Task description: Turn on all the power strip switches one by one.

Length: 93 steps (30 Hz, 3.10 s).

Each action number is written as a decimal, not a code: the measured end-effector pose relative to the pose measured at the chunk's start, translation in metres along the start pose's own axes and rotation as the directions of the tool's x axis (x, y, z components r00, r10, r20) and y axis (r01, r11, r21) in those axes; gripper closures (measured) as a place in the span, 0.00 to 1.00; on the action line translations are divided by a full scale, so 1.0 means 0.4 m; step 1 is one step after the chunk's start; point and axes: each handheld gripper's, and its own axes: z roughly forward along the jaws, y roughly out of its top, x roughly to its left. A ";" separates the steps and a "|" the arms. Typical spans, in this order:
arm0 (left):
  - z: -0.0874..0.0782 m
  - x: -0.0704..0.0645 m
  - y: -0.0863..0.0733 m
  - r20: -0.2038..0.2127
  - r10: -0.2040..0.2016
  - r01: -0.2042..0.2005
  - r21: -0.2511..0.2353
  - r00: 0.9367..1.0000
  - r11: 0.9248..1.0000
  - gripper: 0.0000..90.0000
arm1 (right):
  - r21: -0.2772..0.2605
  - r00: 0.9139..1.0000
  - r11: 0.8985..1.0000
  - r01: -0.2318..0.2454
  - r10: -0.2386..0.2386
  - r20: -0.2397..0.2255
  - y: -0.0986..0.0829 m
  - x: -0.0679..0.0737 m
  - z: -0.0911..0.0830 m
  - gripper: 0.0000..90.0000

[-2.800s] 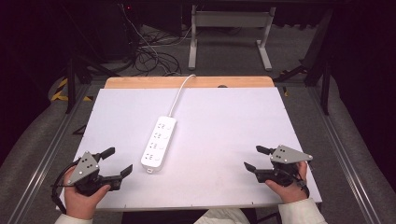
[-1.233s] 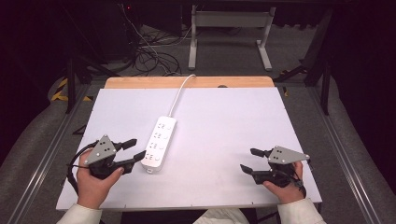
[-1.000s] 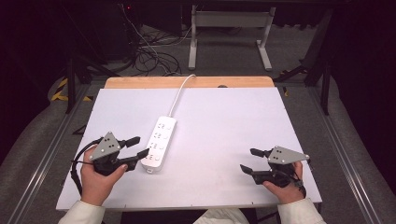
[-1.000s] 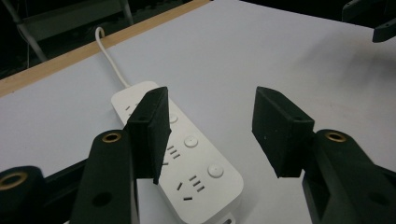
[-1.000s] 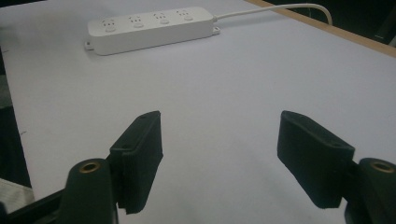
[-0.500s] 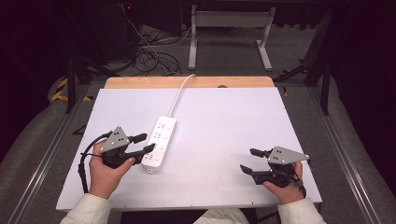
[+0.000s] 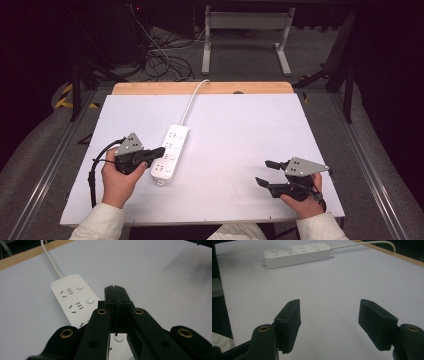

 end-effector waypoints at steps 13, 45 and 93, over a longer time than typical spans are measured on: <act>0.050 0.009 -0.010 0.040 -0.023 0.018 0.133 0.999 0.991 1.00 | -0.006 1.000 1.000 -0.008 0.008 -0.008 -0.001 -0.001 0.000 0.39; 0.103 -0.004 -0.031 0.093 0.023 -0.052 0.324 0.995 0.945 1.00 | -0.011 1.000 1.000 -0.007 0.007 -0.014 -0.001 -0.001 -0.005 0.39; 0.069 -0.008 -0.015 0.011 0.018 -0.019 0.205 1.000 0.979 1.00 | -0.012 1.000 1.000 0.006 -0.006 -0.003 0.001 0.002 -0.007 0.39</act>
